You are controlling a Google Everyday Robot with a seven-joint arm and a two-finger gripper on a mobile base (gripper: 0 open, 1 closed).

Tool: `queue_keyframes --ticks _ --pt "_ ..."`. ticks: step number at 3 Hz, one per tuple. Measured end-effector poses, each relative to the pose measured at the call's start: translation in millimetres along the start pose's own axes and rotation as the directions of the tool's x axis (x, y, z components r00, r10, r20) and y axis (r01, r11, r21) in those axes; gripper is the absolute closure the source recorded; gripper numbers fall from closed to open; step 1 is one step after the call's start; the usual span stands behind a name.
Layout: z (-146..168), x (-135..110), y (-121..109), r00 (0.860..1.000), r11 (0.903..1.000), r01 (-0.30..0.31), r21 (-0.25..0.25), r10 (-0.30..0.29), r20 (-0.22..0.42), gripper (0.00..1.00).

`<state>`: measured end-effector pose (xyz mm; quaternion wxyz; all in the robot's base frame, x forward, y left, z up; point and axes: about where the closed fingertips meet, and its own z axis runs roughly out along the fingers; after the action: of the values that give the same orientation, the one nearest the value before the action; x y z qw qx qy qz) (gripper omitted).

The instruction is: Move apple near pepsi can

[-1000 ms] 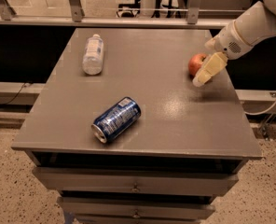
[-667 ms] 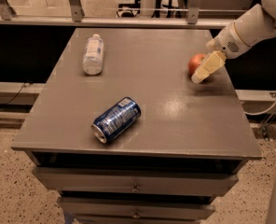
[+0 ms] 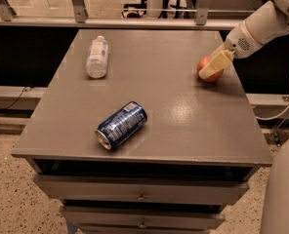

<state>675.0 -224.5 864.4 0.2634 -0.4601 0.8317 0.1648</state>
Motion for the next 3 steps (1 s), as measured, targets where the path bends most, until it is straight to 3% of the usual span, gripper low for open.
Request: queue_keyframes --ticks 1,2,3 --pt "-9 9 6 0.999 0.9993 -0.035 -0.016 0.035 -0.019 0.61" --pt "-26 -2 29 1.000 0.9981 -0.015 -0.061 0.015 0.003 0.85" --pt "-40 -29 79 0.997 0.9846 0.057 -0.165 -0.049 0.053 1.00"
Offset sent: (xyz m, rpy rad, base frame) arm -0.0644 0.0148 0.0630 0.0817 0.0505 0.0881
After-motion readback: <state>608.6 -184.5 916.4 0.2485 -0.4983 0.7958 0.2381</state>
